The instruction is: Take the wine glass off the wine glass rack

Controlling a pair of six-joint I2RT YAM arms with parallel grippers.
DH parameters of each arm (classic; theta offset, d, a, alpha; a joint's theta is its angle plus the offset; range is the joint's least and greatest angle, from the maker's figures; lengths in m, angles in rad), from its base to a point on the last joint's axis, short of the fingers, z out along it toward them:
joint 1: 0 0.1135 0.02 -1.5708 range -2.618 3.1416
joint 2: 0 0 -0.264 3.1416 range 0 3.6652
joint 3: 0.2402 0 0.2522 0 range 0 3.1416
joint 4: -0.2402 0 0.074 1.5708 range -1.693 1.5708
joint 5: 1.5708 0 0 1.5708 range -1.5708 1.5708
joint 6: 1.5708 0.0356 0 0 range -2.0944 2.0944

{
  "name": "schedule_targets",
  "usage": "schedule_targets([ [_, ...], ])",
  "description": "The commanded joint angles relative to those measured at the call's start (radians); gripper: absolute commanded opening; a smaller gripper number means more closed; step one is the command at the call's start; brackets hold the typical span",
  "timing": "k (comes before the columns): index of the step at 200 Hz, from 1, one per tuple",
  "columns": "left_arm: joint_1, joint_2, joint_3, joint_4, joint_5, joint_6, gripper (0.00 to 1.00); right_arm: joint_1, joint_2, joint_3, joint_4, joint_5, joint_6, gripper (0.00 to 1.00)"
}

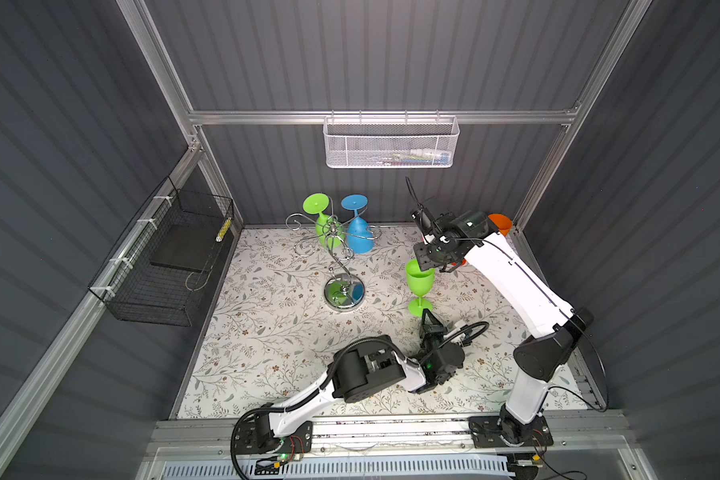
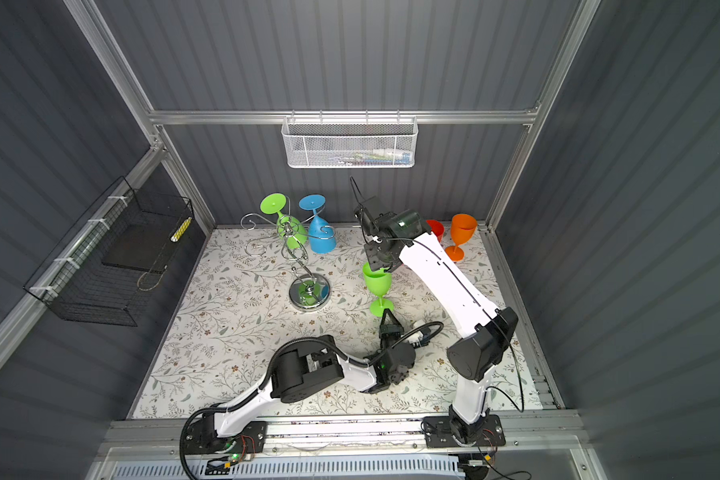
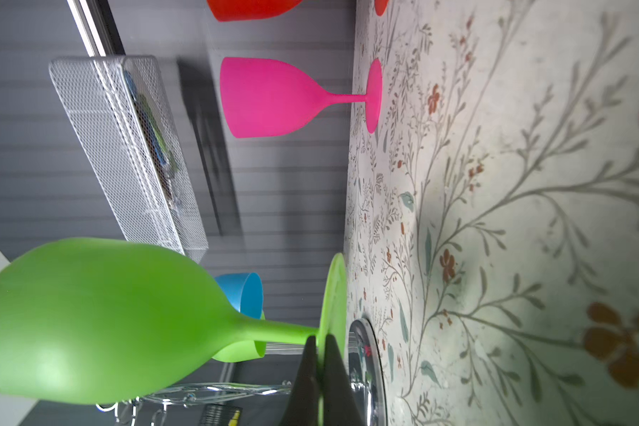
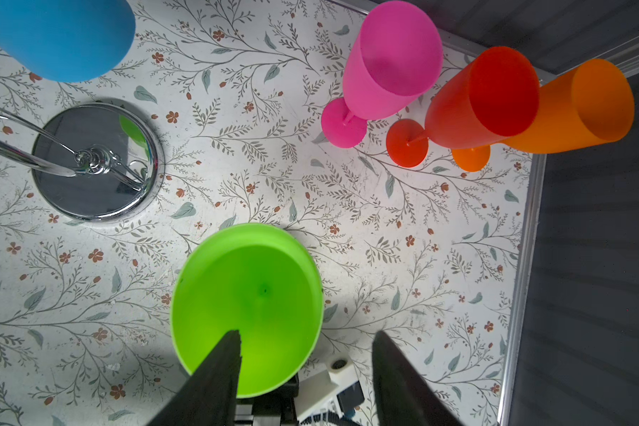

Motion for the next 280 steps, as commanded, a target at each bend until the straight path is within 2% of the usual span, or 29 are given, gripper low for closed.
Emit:
schedule_targets([
  [1, 0.012, 0.017, 0.048, 0.342, -0.022, 0.263, 0.0, 0.004, 0.003, 0.018, -0.03, 0.007, 0.0, 0.57],
  [44, 0.025, -0.017, 0.021, 0.287, -0.024, 0.195, 0.0, 0.004, 0.003, -0.004, -0.04, 0.001, 0.005, 0.55],
  [127, 0.028, -0.041, 0.02, 0.288, -0.015, 0.204, 0.0, 0.005, 0.022, -0.021, -0.039, -0.033, 0.011, 0.51],
  [165, 0.032, -0.026, 0.039, 0.343, -0.022, 0.258, 0.0, 0.004, 0.037, -0.019, -0.039, -0.042, 0.012, 0.46],
  [210, 0.038, -0.049, 0.023, 0.343, -0.024, 0.251, 0.0, 0.005, 0.071, 0.003, -0.048, -0.056, 0.007, 0.37],
  [280, 0.043, -0.062, 0.019, 0.343, -0.023, 0.244, 0.0, 0.003, 0.074, 0.033, -0.045, -0.034, 0.016, 0.09],
])
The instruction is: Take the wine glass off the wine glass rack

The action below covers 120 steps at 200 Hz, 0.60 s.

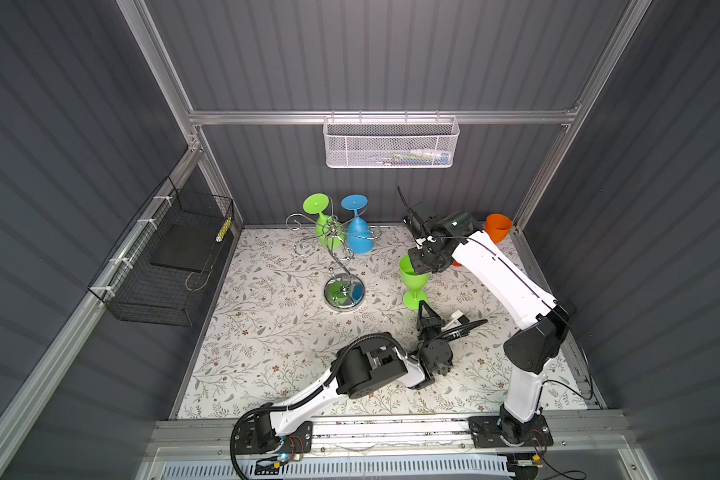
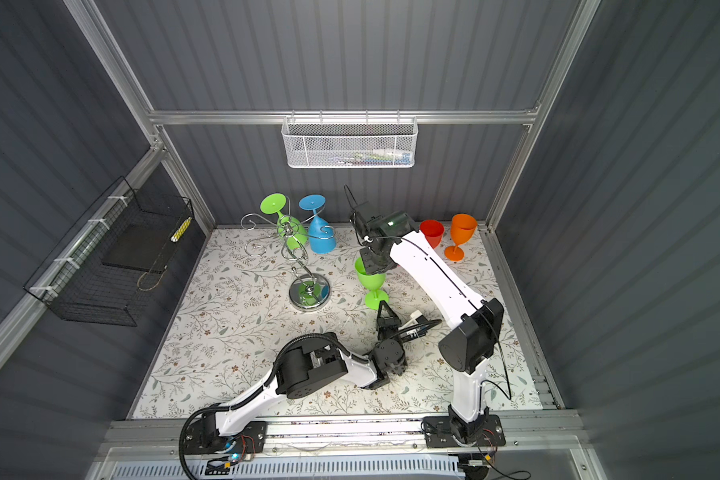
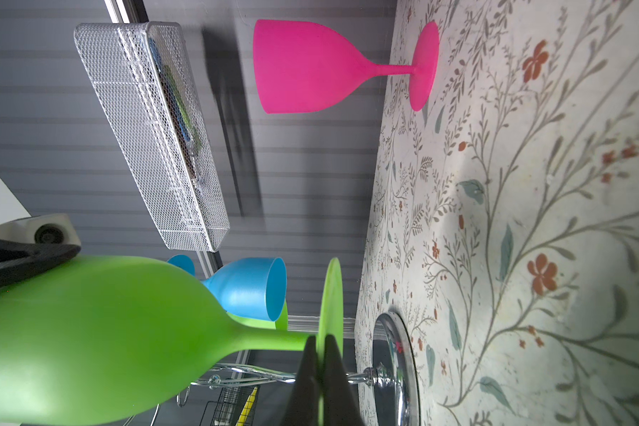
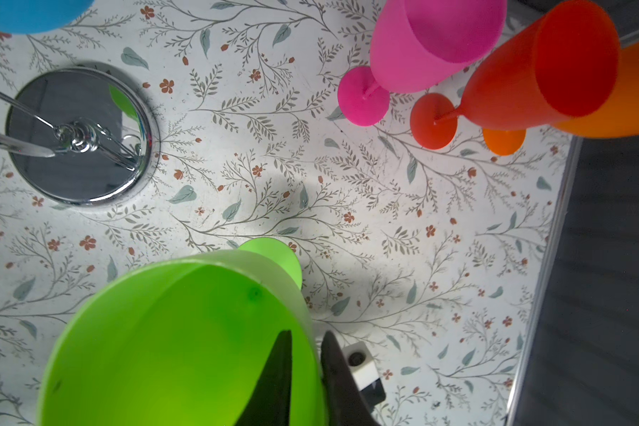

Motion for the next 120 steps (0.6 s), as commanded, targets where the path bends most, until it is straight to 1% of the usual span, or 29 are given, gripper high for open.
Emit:
schedule_targets([
  [1, 0.009, -0.064, 0.006, 0.065, 0.001, -0.002, 0.0, 0.003, -0.001, 0.027, -0.031, 0.005, 0.004, 0.09],
  [39, 0.009, -0.086, -0.001, 0.064, 0.0, -0.01, 0.0, 0.002, 0.003, 0.053, -0.037, 0.009, 0.009, 0.0],
  [47, 0.009, -0.093, -0.001, 0.064, 0.002, -0.011, 0.0, 0.003, 0.001, 0.061, -0.038, 0.009, 0.01, 0.0],
  [50, 0.009, -0.096, -0.033, 0.064, 0.002, -0.012, 0.0, 0.002, 0.0, 0.064, -0.038, 0.013, 0.01, 0.0],
  [63, 0.009, -0.111, -0.049, 0.062, 0.002, -0.02, 0.0, 0.003, -0.003, 0.076, -0.038, 0.019, 0.012, 0.0],
  [79, 0.009, -0.143, -0.074, 0.016, 0.002, -0.061, 0.0, 0.003, -0.008, 0.094, -0.038, 0.025, 0.012, 0.0],
  [91, 0.009, -0.183, -0.104, -0.083, 0.006, -0.151, 0.0, 0.002, -0.013, 0.109, -0.037, 0.027, 0.012, 0.0],
  [101, 0.008, -0.229, -0.13, -0.207, 0.012, -0.263, 0.0, 0.001, -0.017, 0.118, -0.035, 0.035, 0.01, 0.0],
  [106, 0.007, -0.255, -0.143, -0.292, 0.017, -0.34, 0.0, 0.001, -0.017, 0.125, -0.036, 0.037, 0.011, 0.0],
  [120, 0.007, -0.331, -0.159, -0.601, 0.041, -0.583, 0.0, 0.001, -0.021, 0.138, -0.036, 0.04, 0.008, 0.0],
])
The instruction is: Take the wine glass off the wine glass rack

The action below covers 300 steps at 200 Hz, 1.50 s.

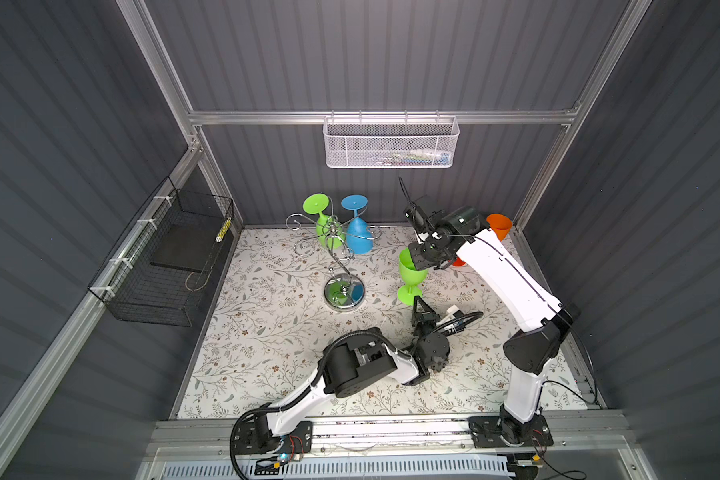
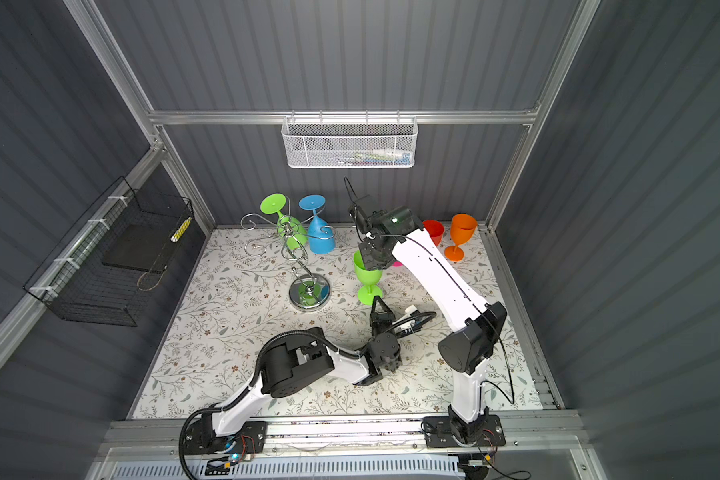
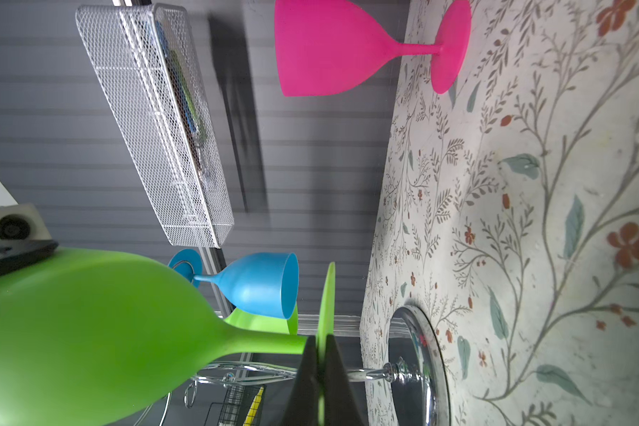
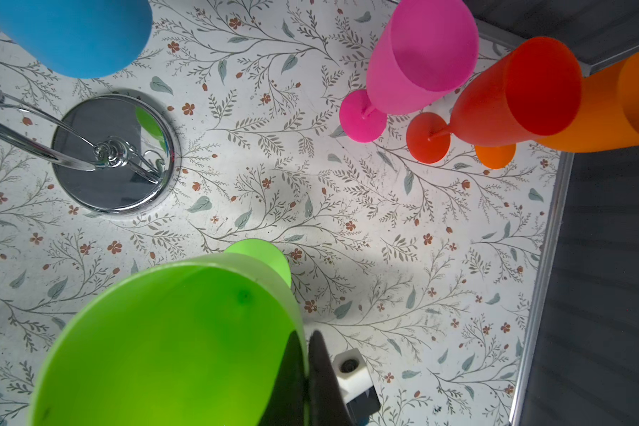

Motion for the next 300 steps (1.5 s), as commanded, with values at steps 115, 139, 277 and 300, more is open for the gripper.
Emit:
schedule_targets([
  [115, -0.007, -0.336, 0.117, -1.581, 0.398, -1.311, 0.0, -0.094, -0.09, 0.059, 0.045, -0.006, 0.003, 0.0],
  [139, -0.009, -0.401, 0.114, -1.663, 0.504, -1.36, 0.0, -0.122, -0.101, 0.042, 0.065, -0.034, 0.006, 0.0],
  [277, -0.064, -0.797, -0.165, -1.475, 0.746, -1.562, 0.0, -0.223, -0.147, 0.004, 0.142, -0.09, 0.025, 0.0],
  [300, -0.066, -0.893, -0.249, -1.382, 0.751, -1.61, 0.0, -0.233, -0.162, -0.04, 0.16, -0.102, 0.025, 0.0],
])
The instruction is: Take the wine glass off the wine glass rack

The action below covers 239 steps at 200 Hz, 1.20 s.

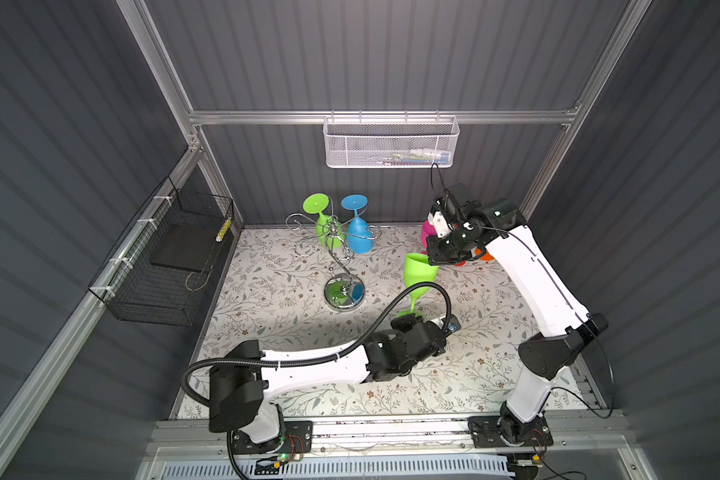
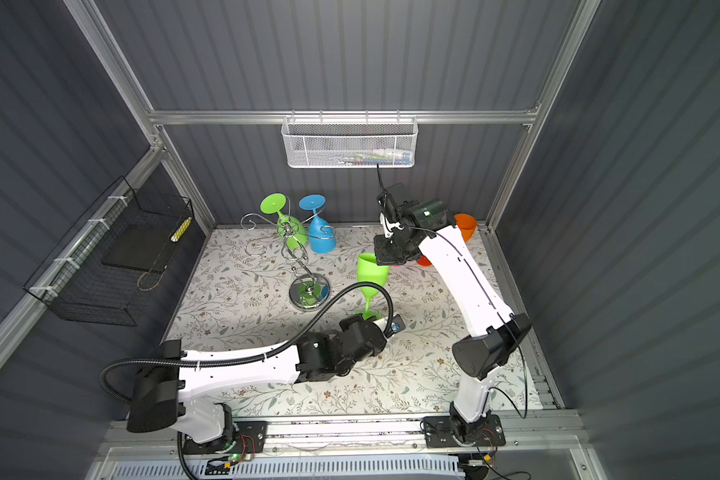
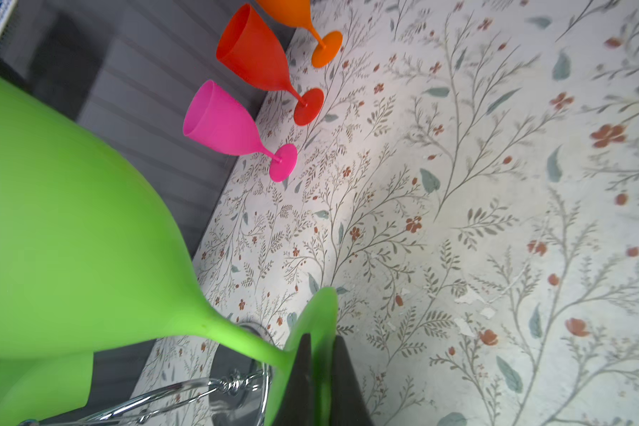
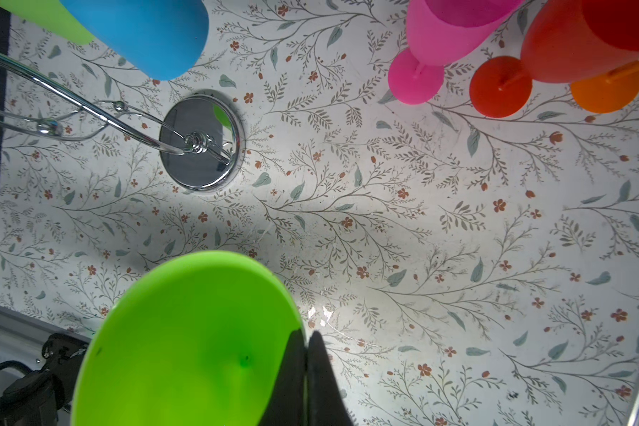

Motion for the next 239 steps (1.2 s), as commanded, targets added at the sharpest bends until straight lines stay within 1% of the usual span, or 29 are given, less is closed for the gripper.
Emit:
schedule_targets([
  [1, -0.007, -0.113, -0.102, 0.029, 0.015, -0.27, 0.0, -0.095, -0.052, -0.02, 0.196, 0.22, -0.022, 0.0],
  [13, -0.006, -0.154, -0.136, 0.057, 0.013, -0.287, 0.0, -0.101, -0.061, -0.042, 0.21, 0.214, -0.022, 0.0],
  [66, -0.007, -0.289, -0.242, 0.07, 0.002, -0.339, 0.0, -0.127, -0.055, -0.062, 0.234, 0.199, -0.021, 0.0],
  [86, -0.006, -0.3, -0.256, 0.061, -0.018, -0.344, 0.0, -0.127, -0.047, -0.076, 0.235, 0.192, -0.018, 0.0],
  [109, -0.006, -0.288, -0.252, 0.041, -0.034, -0.344, 0.0, -0.127, -0.065, -0.135, 0.265, 0.188, -0.011, 0.0],
  [128, -0.006, -0.286, -0.246, 0.038, -0.039, -0.348, 0.05, -0.127, -0.098, -0.208, 0.3, 0.188, -0.006, 0.0],
  [146, -0.006, -0.285, -0.234, 0.025, -0.043, -0.35, 0.13, -0.128, -0.138, -0.283, 0.343, 0.177, -0.001, 0.0],
  [157, -0.006, -0.286, -0.225, 0.017, -0.042, -0.351, 0.21, -0.129, -0.154, -0.316, 0.364, 0.162, 0.004, 0.0],
  [173, -0.006, -0.288, -0.201, -0.001, -0.036, -0.354, 0.34, -0.127, -0.173, -0.349, 0.387, 0.144, 0.007, 0.06],
  [184, -0.006, -0.286, -0.178, -0.015, -0.036, -0.356, 0.46, -0.127, -0.191, -0.375, 0.408, 0.133, 0.012, 0.1],
  [189, -0.006, -0.285, -0.166, -0.026, -0.039, -0.362, 0.52, -0.127, -0.201, -0.386, 0.418, 0.128, 0.014, 0.13],
  [203, -0.007, -0.281, -0.133, -0.05, -0.031, -0.369, 0.67, -0.127, -0.231, -0.413, 0.445, 0.104, 0.015, 0.27],
  [211, -0.005, -0.281, -0.114, -0.06, -0.033, -0.38, 0.74, -0.127, -0.248, -0.429, 0.461, 0.098, 0.018, 0.34],
  [223, -0.004, -0.28, -0.081, -0.085, -0.031, -0.394, 0.81, -0.127, -0.271, -0.441, 0.472, 0.091, 0.018, 0.39],
  [239, -0.002, -0.266, -0.024, -0.134, -0.025, -0.413, 0.89, -0.127, -0.285, -0.446, 0.467, 0.084, 0.021, 0.49],
])
